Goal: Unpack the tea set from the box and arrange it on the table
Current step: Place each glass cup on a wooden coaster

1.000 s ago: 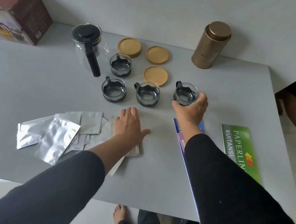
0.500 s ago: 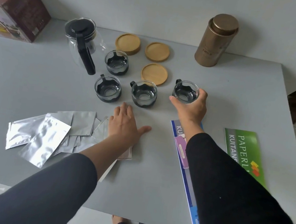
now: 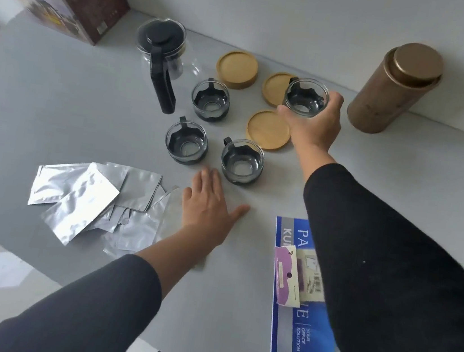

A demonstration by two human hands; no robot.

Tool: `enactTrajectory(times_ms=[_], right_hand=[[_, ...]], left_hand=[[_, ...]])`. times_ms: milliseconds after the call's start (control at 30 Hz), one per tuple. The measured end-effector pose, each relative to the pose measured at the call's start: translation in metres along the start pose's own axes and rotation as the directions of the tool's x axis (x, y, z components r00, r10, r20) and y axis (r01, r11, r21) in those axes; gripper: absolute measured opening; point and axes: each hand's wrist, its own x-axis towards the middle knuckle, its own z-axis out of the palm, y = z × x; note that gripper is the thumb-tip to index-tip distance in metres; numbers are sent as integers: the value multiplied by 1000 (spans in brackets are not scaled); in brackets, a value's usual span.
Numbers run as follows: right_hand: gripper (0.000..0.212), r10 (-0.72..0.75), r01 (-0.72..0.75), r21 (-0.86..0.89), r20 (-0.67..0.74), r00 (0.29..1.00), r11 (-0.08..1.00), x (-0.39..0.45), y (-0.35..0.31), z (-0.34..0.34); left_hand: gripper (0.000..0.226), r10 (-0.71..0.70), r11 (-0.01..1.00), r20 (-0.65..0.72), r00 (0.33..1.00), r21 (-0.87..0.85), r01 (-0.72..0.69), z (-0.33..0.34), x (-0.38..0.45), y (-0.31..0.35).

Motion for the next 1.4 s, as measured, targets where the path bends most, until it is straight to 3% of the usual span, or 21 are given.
enactTrajectory(times_ms=[467, 900, 967, 1167, 1400], right_hand=[[81, -44, 45, 0, 151, 988, 999, 53, -5, 41], [97, -63, 65, -7, 172, 983, 998, 57, 9, 53], [102, -79, 83, -17, 189, 979, 996, 50, 11, 45], [81, -183, 177, 80, 81, 980, 981, -9, 22, 11], [102, -315, 318, 37, 282, 906, 947, -96, 29, -6]], left_hand=[[103, 25, 985, 55, 998, 169, -34, -4, 9, -1], [115, 43, 975, 33, 999, 218, -49, -2, 11, -5], [111, 39, 978, 37, 999, 204, -46, -1, 11, -4], [112, 57, 978, -5, 998, 200, -54, 1, 11, -8], [103, 137, 984, -34, 990, 120, -132, 0, 10, -18]])
